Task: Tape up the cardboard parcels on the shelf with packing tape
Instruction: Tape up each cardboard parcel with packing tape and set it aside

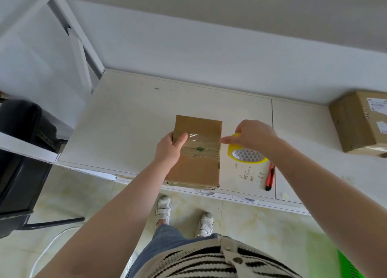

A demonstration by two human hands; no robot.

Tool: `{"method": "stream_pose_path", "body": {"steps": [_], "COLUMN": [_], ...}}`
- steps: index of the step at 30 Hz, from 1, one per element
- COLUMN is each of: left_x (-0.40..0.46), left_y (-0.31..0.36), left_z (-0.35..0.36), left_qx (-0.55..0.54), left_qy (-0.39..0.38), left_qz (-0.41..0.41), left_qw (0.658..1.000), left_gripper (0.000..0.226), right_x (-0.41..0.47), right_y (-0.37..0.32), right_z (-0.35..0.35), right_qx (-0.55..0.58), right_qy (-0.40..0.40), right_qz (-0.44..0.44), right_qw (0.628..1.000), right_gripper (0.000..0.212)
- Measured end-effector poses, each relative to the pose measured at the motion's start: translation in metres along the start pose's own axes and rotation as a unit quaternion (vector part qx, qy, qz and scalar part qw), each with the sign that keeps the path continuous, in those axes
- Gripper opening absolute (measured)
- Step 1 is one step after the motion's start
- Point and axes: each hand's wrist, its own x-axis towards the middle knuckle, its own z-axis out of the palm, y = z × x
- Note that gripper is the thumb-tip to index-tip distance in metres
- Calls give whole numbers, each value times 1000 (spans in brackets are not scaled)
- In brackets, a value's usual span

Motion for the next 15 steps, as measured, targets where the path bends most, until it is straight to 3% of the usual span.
{"method": "stream_pose_path", "body": {"steps": [6,8,11,13,15], "left_x": [0,1,-1,-2,-1], "left_y": [1,2,15,27,27], "left_z": [-1,1,10,22,37], "left_qx": [21,109,384,409,441], "left_qy": [-12,-1,94,63,14], "left_qz": [-2,7,140,240,268], "left_qw": [1000,994,908,878,856], "left_gripper": [50,65,73,72,71], "right_x": [15,18,22,24,26], "right_y": [15,18,23,24,25], "right_z": [35,42,48,50,52], "right_qx": [98,129,143,141,134], "right_qy": [-41,-47,-47,-43,-43], "right_qz": [-3,-11,-23,-28,-29], "right_qw": [994,990,988,989,990], "right_gripper": [56,57,58,58,61]}}
